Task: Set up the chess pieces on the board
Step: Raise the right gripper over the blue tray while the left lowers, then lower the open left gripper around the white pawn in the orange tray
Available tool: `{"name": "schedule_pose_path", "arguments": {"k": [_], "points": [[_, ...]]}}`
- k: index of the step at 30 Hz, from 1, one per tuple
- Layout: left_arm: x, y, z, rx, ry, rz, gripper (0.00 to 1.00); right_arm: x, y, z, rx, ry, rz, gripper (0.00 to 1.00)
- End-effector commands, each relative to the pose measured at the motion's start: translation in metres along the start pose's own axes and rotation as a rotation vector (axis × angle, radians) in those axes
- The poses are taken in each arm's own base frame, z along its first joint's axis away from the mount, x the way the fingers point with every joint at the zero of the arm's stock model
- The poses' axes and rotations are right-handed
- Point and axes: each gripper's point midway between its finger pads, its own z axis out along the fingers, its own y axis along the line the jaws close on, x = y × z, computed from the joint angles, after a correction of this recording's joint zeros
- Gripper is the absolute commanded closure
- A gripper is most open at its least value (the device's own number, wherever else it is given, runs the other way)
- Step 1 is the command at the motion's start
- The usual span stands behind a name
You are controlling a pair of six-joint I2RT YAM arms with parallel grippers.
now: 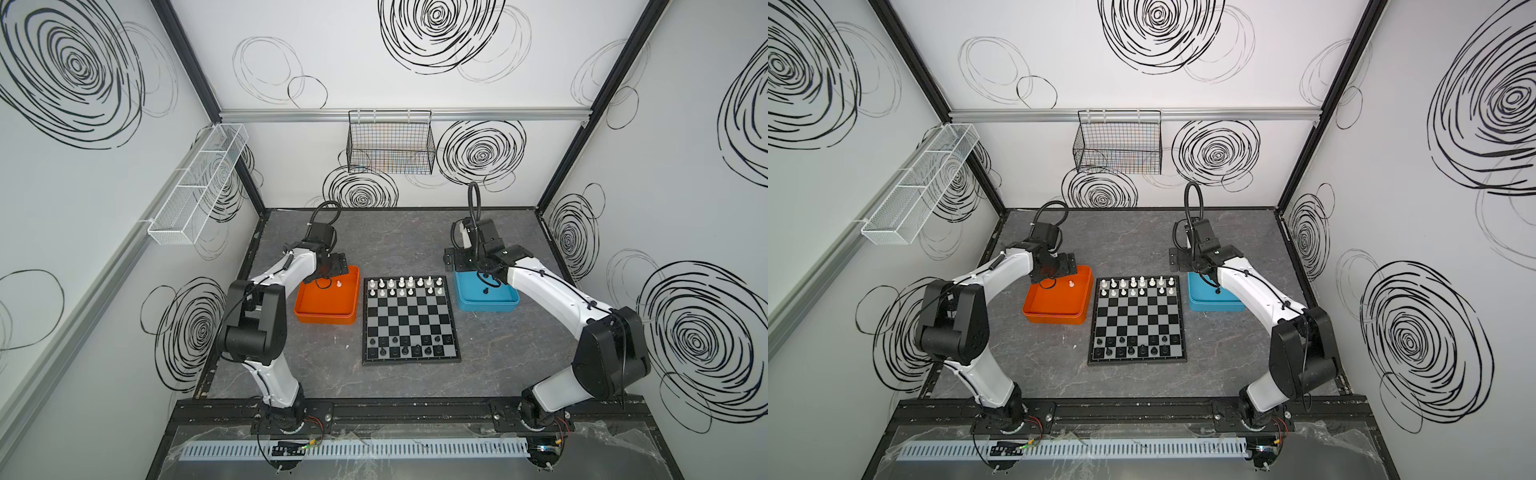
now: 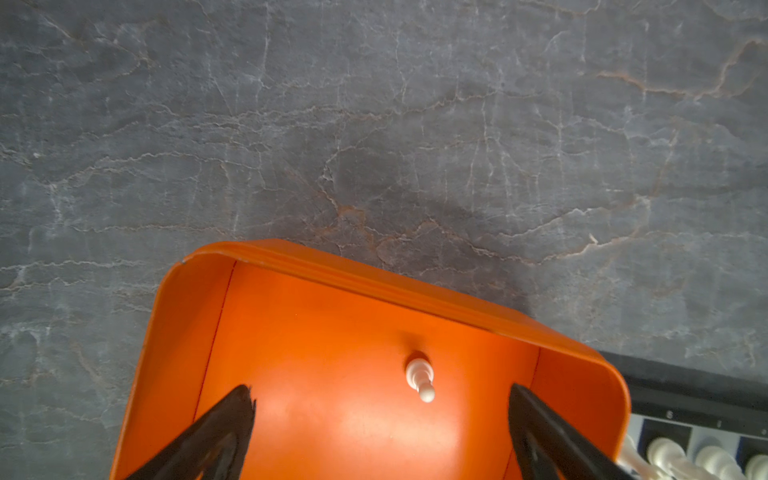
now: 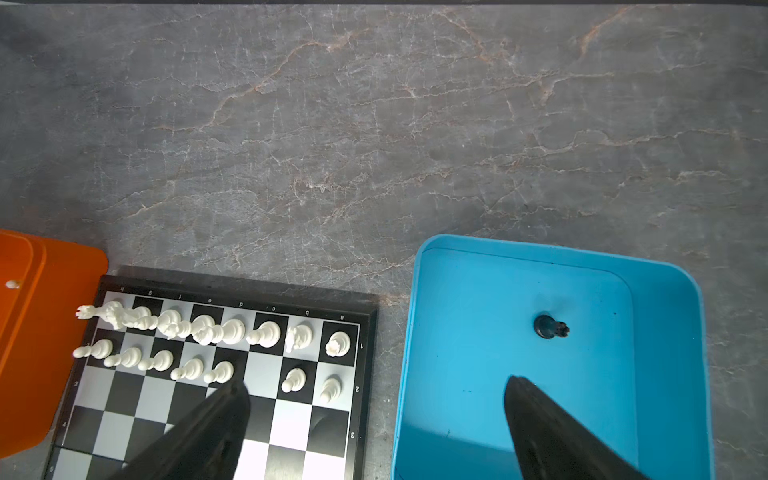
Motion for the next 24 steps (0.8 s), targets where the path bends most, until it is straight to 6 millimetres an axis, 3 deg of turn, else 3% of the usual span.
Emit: {"name": "schedule_pose_path", "arguments": {"k": [1,11,24], "points": [[0.012,0.004,0.010,-0.030,0.045,-0.008,0.08,0.016,-0.009,0.006,0.018,0.047,0.009,0.00],[0.018,-0.003,0.027,-0.038,0.084,0.009,0.13,0.023,-0.013,0.014,0.004,0.066,0.008,0.00],[0.019,-0.018,0.035,-0.031,0.098,0.041,0.36,0.031,-0.017,0.017,0.013,0.080,0.015,0.00]]}}
